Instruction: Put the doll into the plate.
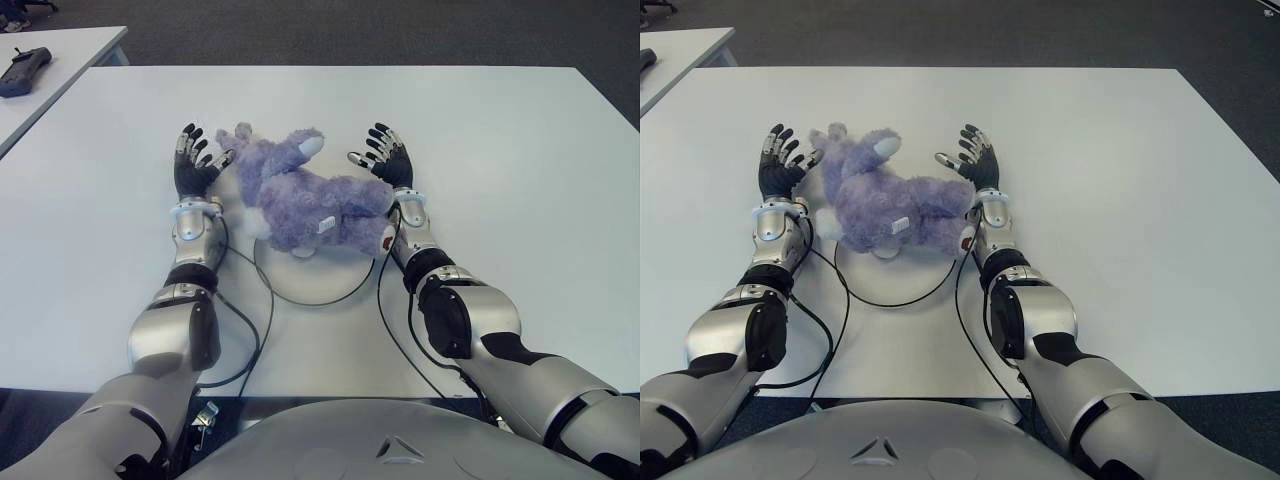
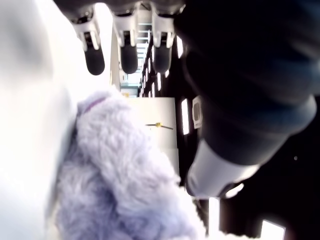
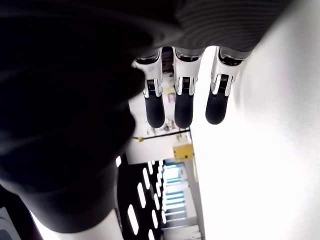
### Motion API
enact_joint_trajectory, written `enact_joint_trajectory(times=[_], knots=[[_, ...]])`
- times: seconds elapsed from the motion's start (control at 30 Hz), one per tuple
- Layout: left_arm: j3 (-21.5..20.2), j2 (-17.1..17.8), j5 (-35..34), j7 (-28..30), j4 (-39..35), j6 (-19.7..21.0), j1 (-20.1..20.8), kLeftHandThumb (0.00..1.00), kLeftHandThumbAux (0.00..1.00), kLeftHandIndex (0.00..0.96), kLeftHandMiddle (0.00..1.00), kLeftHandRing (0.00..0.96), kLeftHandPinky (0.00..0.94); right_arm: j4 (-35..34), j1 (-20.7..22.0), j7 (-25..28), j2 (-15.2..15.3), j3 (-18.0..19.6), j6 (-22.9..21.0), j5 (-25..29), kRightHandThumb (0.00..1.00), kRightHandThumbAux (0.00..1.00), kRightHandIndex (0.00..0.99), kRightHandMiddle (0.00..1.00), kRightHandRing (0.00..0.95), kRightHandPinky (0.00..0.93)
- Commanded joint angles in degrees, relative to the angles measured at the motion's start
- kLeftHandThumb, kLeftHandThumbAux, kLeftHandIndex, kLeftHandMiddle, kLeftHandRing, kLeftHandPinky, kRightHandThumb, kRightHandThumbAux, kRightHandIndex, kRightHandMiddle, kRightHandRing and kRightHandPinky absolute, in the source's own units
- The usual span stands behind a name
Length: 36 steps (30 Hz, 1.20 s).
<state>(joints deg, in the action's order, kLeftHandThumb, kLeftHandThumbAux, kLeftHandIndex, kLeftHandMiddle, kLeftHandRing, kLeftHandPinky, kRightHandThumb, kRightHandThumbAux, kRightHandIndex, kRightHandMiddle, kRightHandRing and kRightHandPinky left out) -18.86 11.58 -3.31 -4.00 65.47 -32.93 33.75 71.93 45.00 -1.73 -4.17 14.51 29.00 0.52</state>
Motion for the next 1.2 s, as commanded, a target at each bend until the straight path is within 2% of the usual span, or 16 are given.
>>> enact_joint_trajectory(times=[0.03,1.2], knots=[[0.03,-9.02,-0.49,-2.63,8.25,-0.58,-17.46,0.090,0.907,0.099,0.119,0.113,0.151,5.73,-13.21,-1.81,-6.25,1.07,-3.43,0.93,0.048,0.946,0.133,0.176,0.166,0.176],[0.28,-8.96,-0.41,-2.26,8.21,-0.21,-17.74,0.097,0.889,0.093,0.113,0.108,0.149,5.71,-13.30,-1.23,-6.24,1.16,-3.00,1.12,0.036,0.933,0.131,0.180,0.170,0.183]])
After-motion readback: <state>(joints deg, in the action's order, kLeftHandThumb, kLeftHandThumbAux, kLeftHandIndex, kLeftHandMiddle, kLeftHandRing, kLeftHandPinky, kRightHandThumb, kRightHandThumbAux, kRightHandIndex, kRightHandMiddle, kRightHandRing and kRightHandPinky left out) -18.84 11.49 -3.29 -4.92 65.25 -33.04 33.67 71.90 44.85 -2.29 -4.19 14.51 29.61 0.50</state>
